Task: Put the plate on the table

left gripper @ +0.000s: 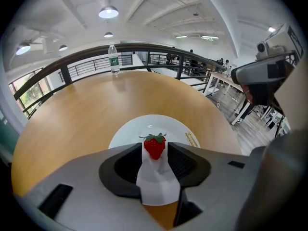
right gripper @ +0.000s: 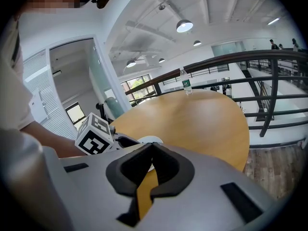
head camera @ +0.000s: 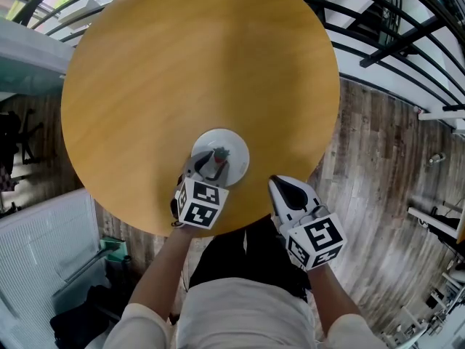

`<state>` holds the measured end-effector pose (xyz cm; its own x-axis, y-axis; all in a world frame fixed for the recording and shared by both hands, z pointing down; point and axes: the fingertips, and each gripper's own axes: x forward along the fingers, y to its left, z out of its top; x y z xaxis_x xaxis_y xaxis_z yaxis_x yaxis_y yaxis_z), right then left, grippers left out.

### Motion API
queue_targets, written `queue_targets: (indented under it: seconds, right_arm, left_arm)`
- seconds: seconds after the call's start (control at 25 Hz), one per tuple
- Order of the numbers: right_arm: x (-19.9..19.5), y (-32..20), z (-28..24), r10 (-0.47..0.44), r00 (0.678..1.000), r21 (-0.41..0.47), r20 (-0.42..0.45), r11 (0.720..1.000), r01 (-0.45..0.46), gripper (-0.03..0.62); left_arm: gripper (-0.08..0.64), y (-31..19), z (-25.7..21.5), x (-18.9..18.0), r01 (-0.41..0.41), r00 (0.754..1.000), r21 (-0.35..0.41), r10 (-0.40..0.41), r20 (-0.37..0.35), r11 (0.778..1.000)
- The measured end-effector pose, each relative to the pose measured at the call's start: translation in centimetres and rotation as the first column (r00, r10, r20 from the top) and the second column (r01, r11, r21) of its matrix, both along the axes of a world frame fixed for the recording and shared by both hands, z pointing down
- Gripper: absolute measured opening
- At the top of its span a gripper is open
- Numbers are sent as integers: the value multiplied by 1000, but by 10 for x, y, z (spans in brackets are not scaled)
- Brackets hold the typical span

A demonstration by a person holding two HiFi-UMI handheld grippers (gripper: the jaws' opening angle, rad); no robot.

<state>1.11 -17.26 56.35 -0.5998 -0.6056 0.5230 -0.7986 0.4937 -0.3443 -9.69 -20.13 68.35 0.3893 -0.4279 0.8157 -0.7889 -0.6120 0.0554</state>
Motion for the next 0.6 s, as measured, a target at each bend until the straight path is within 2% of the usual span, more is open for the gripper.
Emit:
queue_targets:
  seconds: [0.28, 0.48, 0.6]
  right_arm:
    - [2, 0, -8, -16, 1000, 20, -3, 1000, 16, 20]
    - [-3, 7, -30, -44, 999, 58, -15, 997, 45, 20]
    - [-8, 11, -51, -73, 997, 96, -22, 993, 75, 20]
  left_arm:
    - [195, 5, -15, -2, 25, 999, 25, -25, -21, 999]
    - [192, 24, -54, -8, 85, 990, 64, -78, -116, 994]
    - [156, 41, -92, -17, 120, 982, 105, -103, -162, 987]
